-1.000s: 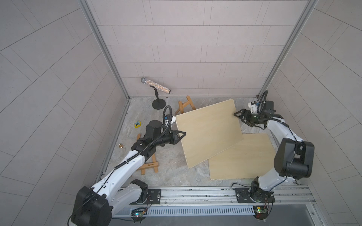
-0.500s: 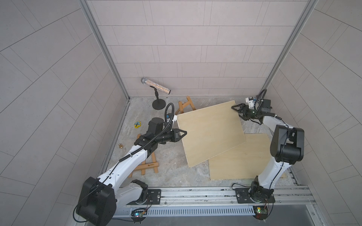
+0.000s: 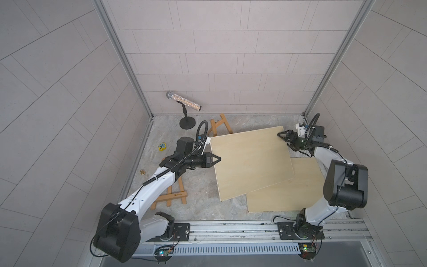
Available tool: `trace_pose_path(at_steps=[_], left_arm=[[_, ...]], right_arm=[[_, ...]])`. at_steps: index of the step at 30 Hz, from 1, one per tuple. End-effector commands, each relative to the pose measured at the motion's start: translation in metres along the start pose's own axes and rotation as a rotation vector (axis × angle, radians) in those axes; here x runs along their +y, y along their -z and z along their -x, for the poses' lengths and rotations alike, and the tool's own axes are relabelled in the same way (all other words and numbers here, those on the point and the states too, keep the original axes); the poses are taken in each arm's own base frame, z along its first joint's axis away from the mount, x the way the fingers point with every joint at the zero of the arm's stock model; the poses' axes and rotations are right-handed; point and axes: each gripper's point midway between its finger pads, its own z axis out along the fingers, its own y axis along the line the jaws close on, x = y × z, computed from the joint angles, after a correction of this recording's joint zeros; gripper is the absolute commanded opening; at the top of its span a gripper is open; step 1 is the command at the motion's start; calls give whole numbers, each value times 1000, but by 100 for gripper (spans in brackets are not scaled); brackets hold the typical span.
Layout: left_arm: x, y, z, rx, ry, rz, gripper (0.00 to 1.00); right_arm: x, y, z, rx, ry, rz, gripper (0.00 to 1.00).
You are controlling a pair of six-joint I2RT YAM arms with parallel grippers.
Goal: Disassemble the easel
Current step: Place the drawing board on the drawing board.
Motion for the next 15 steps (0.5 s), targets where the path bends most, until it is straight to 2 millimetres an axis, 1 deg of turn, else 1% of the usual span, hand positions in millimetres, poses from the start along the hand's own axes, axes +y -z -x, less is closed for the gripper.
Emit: trace_pose_path(at_steps=[1, 2, 4, 7, 8, 10, 11, 15], left_arm=[[43, -14, -69, 248, 57, 146, 0], [44, -16, -68, 245, 65, 147, 0], [46, -21, -66, 240, 83, 151, 0], [47, -27, -61, 213, 102, 153, 0], [47, -31, -59, 204, 109, 149, 0], [45, -39, -57, 192, 126, 141, 0], [44, -43, -57, 193, 132, 136, 0], [43, -60, -58, 195, 164, 139, 0]], right_arm=[[-1, 35, -72, 280, -14, -154, 86], [-5, 42, -67, 269, -21, -186, 86], [-6, 53, -48, 210, -11, -232, 86], [8, 68, -16, 130, 54, -281, 86], [12, 71, -10, 121, 61, -283, 86], [17, 74, -3, 124, 72, -286, 86], [18, 73, -3, 129, 72, -283, 86], [23, 69, -9, 144, 82, -282, 86]])
